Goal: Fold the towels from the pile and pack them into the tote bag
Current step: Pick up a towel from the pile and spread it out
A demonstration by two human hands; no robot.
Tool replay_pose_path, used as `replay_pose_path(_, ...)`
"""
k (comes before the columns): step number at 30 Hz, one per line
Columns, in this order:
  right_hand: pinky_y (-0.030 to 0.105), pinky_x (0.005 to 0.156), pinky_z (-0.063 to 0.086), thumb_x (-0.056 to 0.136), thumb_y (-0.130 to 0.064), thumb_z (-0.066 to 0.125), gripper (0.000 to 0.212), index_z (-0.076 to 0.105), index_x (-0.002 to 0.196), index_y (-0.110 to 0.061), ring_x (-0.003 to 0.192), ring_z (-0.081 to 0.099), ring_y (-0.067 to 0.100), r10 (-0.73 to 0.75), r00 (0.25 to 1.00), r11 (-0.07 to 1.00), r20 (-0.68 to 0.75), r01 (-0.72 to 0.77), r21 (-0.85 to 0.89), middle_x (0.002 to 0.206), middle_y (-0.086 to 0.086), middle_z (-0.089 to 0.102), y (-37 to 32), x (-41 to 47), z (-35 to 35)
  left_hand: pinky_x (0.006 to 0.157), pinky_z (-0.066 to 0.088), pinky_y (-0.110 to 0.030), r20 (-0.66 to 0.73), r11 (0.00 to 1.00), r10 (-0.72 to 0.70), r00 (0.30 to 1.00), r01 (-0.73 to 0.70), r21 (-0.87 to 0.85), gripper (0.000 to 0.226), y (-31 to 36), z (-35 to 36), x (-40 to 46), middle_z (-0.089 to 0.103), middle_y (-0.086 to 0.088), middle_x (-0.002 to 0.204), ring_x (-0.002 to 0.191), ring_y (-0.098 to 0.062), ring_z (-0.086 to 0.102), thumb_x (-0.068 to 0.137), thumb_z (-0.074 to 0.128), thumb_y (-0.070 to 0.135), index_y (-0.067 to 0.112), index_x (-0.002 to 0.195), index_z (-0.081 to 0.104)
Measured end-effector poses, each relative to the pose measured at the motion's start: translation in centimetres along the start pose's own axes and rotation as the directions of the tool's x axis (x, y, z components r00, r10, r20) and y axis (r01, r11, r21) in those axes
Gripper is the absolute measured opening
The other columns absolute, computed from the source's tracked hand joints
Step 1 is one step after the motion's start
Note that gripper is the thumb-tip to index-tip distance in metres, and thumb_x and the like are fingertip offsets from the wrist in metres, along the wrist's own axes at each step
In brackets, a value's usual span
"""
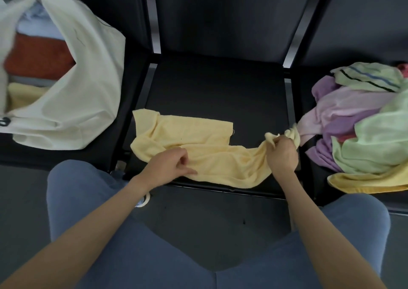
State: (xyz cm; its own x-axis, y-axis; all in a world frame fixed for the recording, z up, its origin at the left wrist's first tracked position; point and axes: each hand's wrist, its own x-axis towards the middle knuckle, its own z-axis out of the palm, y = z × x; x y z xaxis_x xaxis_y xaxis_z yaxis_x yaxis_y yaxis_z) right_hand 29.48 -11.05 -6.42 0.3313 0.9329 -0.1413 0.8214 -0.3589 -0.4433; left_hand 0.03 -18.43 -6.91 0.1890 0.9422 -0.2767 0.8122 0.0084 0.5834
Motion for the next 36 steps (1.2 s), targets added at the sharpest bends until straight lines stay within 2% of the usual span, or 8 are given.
replay_pose_path(6, 0.018, 0.061, 0.041, 0.095, -0.015, 0.055, 0.006, 0.053, 0.095, -0.01, 0.069, 0.049, 0.006, -0.149, 0.961, 0.863, -0.232, 0.241, 0.444, 0.079, -0.007, 0.052, -3.3, -3.0, -1.7, 0.074, 0.042, -0.035, -0.647, 0.946, -0.28, 0.709, 0.317, -0.063, 0.019, -3.1, -3.2, 2.0, 0.059, -0.011, 0.102, 0.09, -0.028, 0.058, 0.089, 0.063, 0.024, 0.008, 0.099, 0.062)
replay_pose_path(10, 0.022, 0.057, 0.047, 0.094, -0.002, 0.054, 0.02, 0.046, 0.104, -0.016, 0.058, 0.053, 0.011, -0.211, 0.976, 0.628, 0.061, 0.087, 0.773, 0.071, 0.004, 0.056, -4.4, -5.1, -1.9, 0.093, 0.042, -0.045, -0.497, 0.808, -0.572, 0.653, 0.551, -0.207, 0.04, -6.1, -4.8, 4.9, 0.051, -0.021, 0.124, 0.115, -0.037, 0.05, 0.092, 0.06, 0.033, 0.003, 0.117, 0.057)
replay_pose_path(15, 0.019, 0.062, 0.051, 0.093, 0.006, 0.049, 0.037, 0.055, 0.125, -0.012, 0.057, 0.058, 0.01, -0.294, 0.914, 0.716, 0.28, 0.017, 0.698, 0.07, 0.006, 0.061, -3.8, -6.2, -0.8, 0.08, 0.043, -0.036, -0.179, 0.528, -0.817, 0.548, 0.587, -0.614, 0.042, -7.1, -5.3, 6.5, 0.057, -0.011, 0.11, 0.109, -0.033, 0.056, 0.098, 0.05, 0.031, -0.004, 0.122, 0.052)
replay_pose_path(22, 0.021, 0.068, 0.054, 0.087, -0.005, 0.065, 0.019, 0.059, 0.103, -0.012, 0.074, 0.069, 0.015, -0.263, 0.925, 0.804, 0.274, 0.053, 0.592, 0.081, 0.004, 0.067, -3.0, -6.4, -1.3, 0.08, 0.043, -0.028, -0.353, 0.559, -0.81, 0.469, 0.434, -0.706, 0.007, -6.1, -6.3, 7.7, 0.055, 0.004, 0.085, 0.091, -0.015, 0.05, 0.093, 0.058, 0.018, 0.016, 0.087, 0.056)
replay_pose_path(26, 0.007, 0.075, 0.041, 0.086, -0.021, 0.07, 0.007, 0.064, 0.083, -0.02, 0.091, 0.053, 0.014, -0.445, 0.894, 0.853, 0.059, 0.402, 0.332, 0.099, -0.002, 0.055, -2.6, -6.7, -1.6, 0.077, 0.047, -0.022, -0.482, 0.685, -0.658, 0.579, 0.192, -0.703, 0.018, -3.5, -7.2, 7.8, 0.063, 0.0, 0.099, 0.093, -0.016, 0.06, 0.09, 0.064, 0.018, 0.01, 0.106, 0.061)
replay_pose_path(29, 0.02, 0.085, 0.036, 0.086, -0.022, 0.07, 0.012, 0.063, 0.08, -0.014, 0.097, 0.048, 0.015, -0.62, 0.784, 0.774, -0.021, 0.615, 0.151, 0.107, 0.0, 0.053, -2.9, -6.5, -2.0, 0.067, 0.046, -0.017, -0.454, 0.722, -0.526, 0.719, 0.095, -0.686, 0.012, 0.3, -7.0, 6.9, 0.062, 0.005, 0.089, 0.083, -0.009, 0.061, 0.088, 0.067, 0.017, 0.016, 0.096, 0.058)
replay_pose_path(32, 0.033, 0.072, 0.046, 0.096, -0.015, 0.053, 0.005, 0.051, 0.092, -0.013, 0.08, 0.056, 0.019, -0.632, 0.765, 0.763, 0.123, 0.586, 0.273, 0.087, -0.001, 0.058, -3.8, -6.3, -3.0, 0.064, 0.048, -0.015, -0.381, 0.72, -0.415, 0.826, 0.042, -0.693, 0.014, 3.8, -5.8, 5.7, 0.065, 0.005, 0.091, 0.081, -0.004, 0.062, 0.088, 0.067, 0.014, 0.019, 0.1, 0.06)
replay_pose_path(36, 0.015, 0.073, 0.045, 0.1, -0.015, 0.045, 0.013, 0.053, 0.111, -0.016, 0.086, 0.057, 0.006, -0.569, 0.791, 0.8, 0.224, 0.47, 0.374, 0.097, -0.006, 0.063, -4.4, -6.1, -4.0, 0.068, 0.053, -0.018, -0.257, 0.643, -0.353, 0.899, 0.034, -0.765, 0.018, 6.6, -3.6, 4.7, 0.07, 0.002, 0.093, 0.082, -0.008, 0.066, 0.088, 0.068, 0.013, 0.015, 0.105, 0.067)
